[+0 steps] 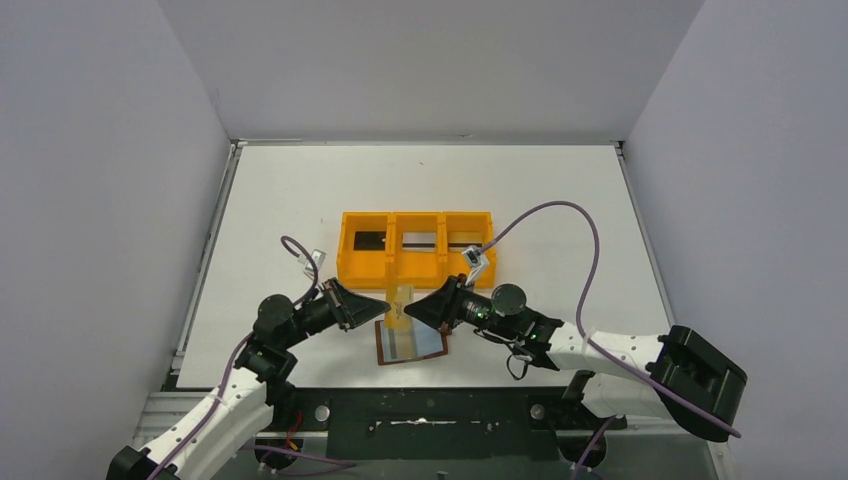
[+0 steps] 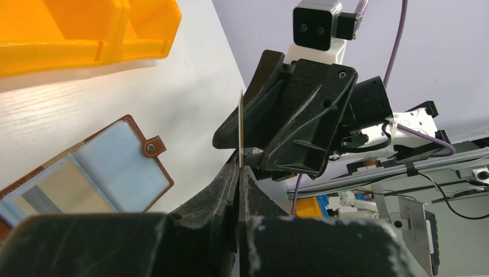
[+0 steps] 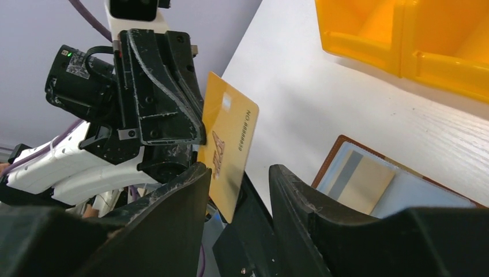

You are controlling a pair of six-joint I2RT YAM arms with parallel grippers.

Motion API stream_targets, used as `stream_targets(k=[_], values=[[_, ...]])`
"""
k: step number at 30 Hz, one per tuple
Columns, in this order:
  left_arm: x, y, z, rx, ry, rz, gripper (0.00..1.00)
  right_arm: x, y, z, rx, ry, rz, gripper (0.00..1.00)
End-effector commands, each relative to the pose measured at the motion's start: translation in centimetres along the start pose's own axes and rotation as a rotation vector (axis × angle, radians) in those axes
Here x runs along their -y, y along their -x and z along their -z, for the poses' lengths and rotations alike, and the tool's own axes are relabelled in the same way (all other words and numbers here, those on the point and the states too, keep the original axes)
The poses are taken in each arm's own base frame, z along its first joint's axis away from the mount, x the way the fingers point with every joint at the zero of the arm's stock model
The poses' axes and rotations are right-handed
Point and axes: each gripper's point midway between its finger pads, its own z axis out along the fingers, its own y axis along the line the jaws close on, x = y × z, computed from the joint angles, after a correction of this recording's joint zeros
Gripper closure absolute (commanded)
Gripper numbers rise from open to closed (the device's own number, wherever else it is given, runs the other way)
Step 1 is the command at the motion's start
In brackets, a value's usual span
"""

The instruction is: Take the credit cards out of the card holder

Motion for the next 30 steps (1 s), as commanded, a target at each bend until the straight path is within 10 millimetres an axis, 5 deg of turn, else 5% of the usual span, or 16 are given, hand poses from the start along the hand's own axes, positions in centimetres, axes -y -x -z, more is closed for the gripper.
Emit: stream_targets(k=[1,22,30], values=[[1.5,0.2,0.0,-0.003,-0.065,-0.038,1.00,-4.3,2.7,-0.7,0.064,0.152,0.038,0.58],[1.1,0.4,0.2,0.031,-0.055,-0.035,1.00,-4.8,1.9,-0.4,0.045,0.214,0.002,0.95],[-1.2,1.5,0.5,0.051,0.143,-0.097,0.36,-2.6,2.3,-0.1,0.078,0.095,0.016,1.00]])
